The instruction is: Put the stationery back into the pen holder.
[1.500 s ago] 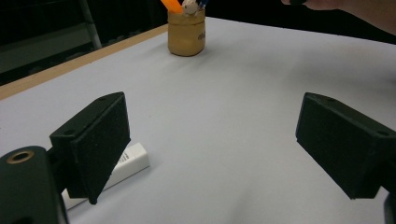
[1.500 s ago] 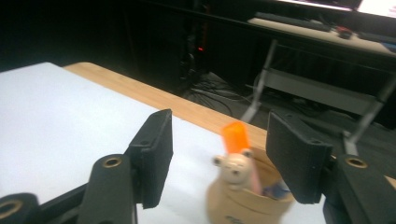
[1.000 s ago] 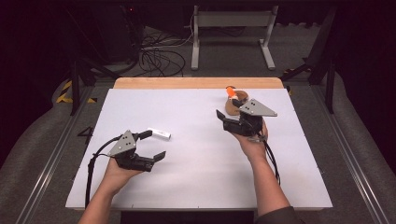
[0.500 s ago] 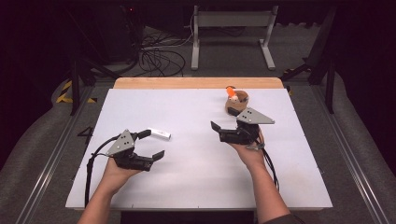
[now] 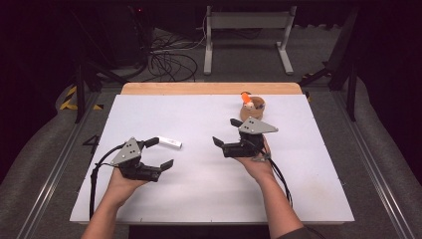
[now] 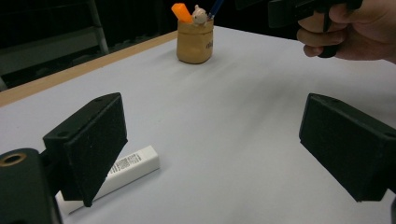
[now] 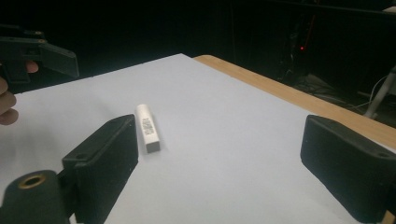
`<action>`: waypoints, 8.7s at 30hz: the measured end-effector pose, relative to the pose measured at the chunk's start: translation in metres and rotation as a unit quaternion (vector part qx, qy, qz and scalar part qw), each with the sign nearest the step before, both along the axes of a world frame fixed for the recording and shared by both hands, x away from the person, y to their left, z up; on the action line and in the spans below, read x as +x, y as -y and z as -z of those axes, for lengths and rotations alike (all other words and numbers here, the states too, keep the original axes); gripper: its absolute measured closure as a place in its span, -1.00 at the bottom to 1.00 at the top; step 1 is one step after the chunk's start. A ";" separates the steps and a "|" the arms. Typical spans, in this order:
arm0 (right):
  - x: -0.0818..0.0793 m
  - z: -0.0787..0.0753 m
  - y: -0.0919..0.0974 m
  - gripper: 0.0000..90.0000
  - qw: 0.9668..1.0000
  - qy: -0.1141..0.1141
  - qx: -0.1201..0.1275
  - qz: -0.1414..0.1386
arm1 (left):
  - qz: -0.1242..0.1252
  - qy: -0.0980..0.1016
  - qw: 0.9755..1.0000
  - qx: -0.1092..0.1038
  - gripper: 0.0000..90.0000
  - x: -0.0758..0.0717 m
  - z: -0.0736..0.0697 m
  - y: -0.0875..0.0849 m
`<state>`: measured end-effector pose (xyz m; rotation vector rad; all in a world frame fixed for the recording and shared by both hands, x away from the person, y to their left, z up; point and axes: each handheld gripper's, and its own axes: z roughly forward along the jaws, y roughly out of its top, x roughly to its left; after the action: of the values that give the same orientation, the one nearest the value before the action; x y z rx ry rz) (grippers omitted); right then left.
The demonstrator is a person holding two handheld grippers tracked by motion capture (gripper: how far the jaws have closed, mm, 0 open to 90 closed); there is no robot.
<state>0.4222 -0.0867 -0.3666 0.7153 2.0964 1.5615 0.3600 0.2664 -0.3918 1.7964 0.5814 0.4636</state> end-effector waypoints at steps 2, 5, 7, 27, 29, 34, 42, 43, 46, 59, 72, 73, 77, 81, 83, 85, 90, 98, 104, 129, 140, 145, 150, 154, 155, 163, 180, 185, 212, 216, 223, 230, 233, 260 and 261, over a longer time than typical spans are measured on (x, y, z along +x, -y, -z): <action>0.001 0.001 -0.004 -0.75 1.000 -0.003 -0.003 -0.007 | -0.001 -0.001 1.000 0.001 -0.82 0.000 0.000 0.000; 0.001 0.002 -0.011 -0.75 1.000 -0.006 -0.008 -0.014 | -0.001 -0.003 1.000 0.001 -0.82 0.000 0.000 0.000; 0.002 0.003 -0.015 -0.75 1.000 -0.007 -0.011 -0.018 | -0.001 -0.004 1.000 0.001 -0.82 0.000 0.001 0.000; 0.009 0.014 -0.053 -0.81 0.998 -0.022 -0.036 -0.052 | -0.001 -0.003 1.000 0.001 -0.82 0.000 0.000 -0.001; 0.010 0.015 -0.057 -0.81 0.997 -0.024 -0.038 -0.056 | -0.001 -0.002 1.000 0.001 -0.82 0.000 0.000 -0.001; 0.013 0.018 -0.065 -0.78 0.997 -0.028 -0.044 -0.064 | -0.001 -0.003 1.000 0.001 -0.82 0.000 0.000 -0.001; 0.015 0.023 -0.079 -0.72 0.995 -0.035 -0.057 -0.078 | -0.005 -0.004 1.000 0.000 -0.82 0.000 -0.001 -0.002; 0.015 0.024 -0.081 -0.71 0.994 -0.036 -0.059 -0.080 | -0.004 -0.003 1.000 0.002 -0.82 0.000 -0.001 -0.002; 0.017 0.027 -0.087 -0.69 0.993 -0.041 -0.064 -0.086 | -0.005 -0.003 1.000 0.001 -0.82 0.000 -0.001 -0.002; 0.022 0.036 -0.106 -0.55 0.990 -0.056 -0.084 -0.099 | -0.009 -0.007 1.000 -0.001 -0.82 0.000 -0.001 -0.004; 0.025 0.048 -0.123 -0.34 0.985 -0.070 -0.120 -0.103 | -0.009 -0.008 1.000 0.001 -0.82 0.000 0.000 -0.004; 0.026 0.049 -0.124 -0.32 0.985 -0.070 -0.123 -0.104 | -0.009 -0.007 1.000 0.001 -0.82 0.001 0.000 -0.004; 0.027 0.053 -0.129 -0.25 0.982 -0.074 -0.134 -0.107 | -0.009 -0.007 1.000 0.004 -0.81 0.001 0.000 -0.003; 0.029 0.056 -0.133 -0.18 0.981 -0.077 -0.142 -0.104 | -0.009 -0.008 1.000 0.003 -0.81 0.000 0.000 -0.004; 0.031 0.057 -0.135 -0.15 0.981 -0.077 -0.145 -0.102 | -0.009 -0.008 1.000 0.004 -0.81 0.000 0.000 -0.004; 0.033 0.058 -0.137 -0.13 0.981 -0.077 -0.147 -0.098 | -0.009 -0.008 1.000 0.003 -0.81 0.000 0.000 -0.004; 0.038 0.062 -0.137 -0.07 0.981 -0.080 -0.147 -0.095 | -0.008 -0.008 1.000 0.003 -0.81 0.001 0.000 -0.004; 0.047 0.068 -0.138 -0.02 0.981 -0.083 -0.147 -0.097 | -0.009 -0.008 1.000 0.004 -0.81 0.001 0.000 -0.004; 0.050 0.070 -0.141 0.05 0.978 -0.090 -0.154 -0.104 | -0.008 -0.010 1.000 0.001 -0.80 0.001 0.000 -0.004; 0.055 0.071 -0.146 0.37 0.973 -0.117 -0.172 -0.103 | -0.009 -0.011 1.000 0.001 -0.79 0.002 0.000 -0.004; 0.054 0.071 -0.147 0.57 0.972 -0.114 -0.172 -0.108 | -0.011 -0.011 1.000 -0.001 -0.78 0.002 0.001 -0.004; 0.053 0.071 -0.148 0.58 0.973 -0.110 -0.174 -0.106 | -0.013 -0.014 1.000 -0.003 -0.78 0.003 0.001 -0.004; 0.050 0.071 -0.148 0.59 0.973 -0.102 -0.181 -0.102 | -0.018 -0.020 1.000 -0.006 -0.77 0.003 0.001 -0.006; 0.048 0.070 -0.145 0.59 0.973 -0.098 -0.179 -0.110 | -0.021 -0.020 1.000 -0.006 -0.76 0.004 0.002 -0.007; 0.047 0.069 -0.144 0.59 0.974 -0.096 -0.177 -0.108 | -0.021 -0.021 1.000 -0.006 -0.76 0.004 0.002 -0.007; 0.038 0.061 -0.127 0.59 0.982 -0.075 -0.144 -0.100 | -0.028 -0.020 0.999 -0.006 -0.75 0.005 0.002 -0.007; 0.005 0.036 -0.091 0.59 0.992 -0.027 -0.085 -0.089 | -0.024 -0.022 0.999 -0.006 -0.74 0.006 0.001 -0.001; -0.004 0.029 -0.082 0.59 0.994 -0.017 -0.070 -0.087 | -0.022 -0.022 0.999 -0.011 -0.74 0.007 -0.001 0.002; -0.041 0.020 -0.045 0.59 0.997 0.017 -0.013 -0.080 | 0.009 -0.030 0.999 -0.030 -0.73 0.010 -0.004 0.024; -0.042 0.021 -0.045 0.59 0.996 0.019 -0.011 -0.085 | 0.012 -0.032 0.999 -0.028 -0.72 0.010 -0.005 0.025; -0.043 0.022 -0.048 0.59 0.995 0.026 -0.011 -0.100 | 0.018 -0.035 0.999 -0.035 -0.68 0.013 -0.009 0.027; -0.044 0.021 -0.048 0.59 0.994 0.034 -0.006 -0.103 | 0.024 -0.034 0.998 -0.038 -0.61 0.017 -0.013 0.030; -0.045 0.021 -0.050 0.59 0.994 0.036 -0.009 -0.104 | 0.027 -0.038 0.998 -0.042 -0.59 0.018 -0.014 0.031; -0.048 0.028 -0.053 0.59 0.992 0.067 -0.007 -0.105 | 0.023 -0.058 0.992 -0.110 0.03 0.024 -0.023 0.030; -0.048 0.028 -0.053 0.59 0.992 0.069 -0.009 -0.105 | 0.021 -0.056 0.992 -0.111 0.07 0.024 -0.023 0.030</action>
<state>0.3741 -0.0333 -0.3950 0.3763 2.1350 1.6472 0.3838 0.2360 -0.3688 1.6251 0.6451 0.2585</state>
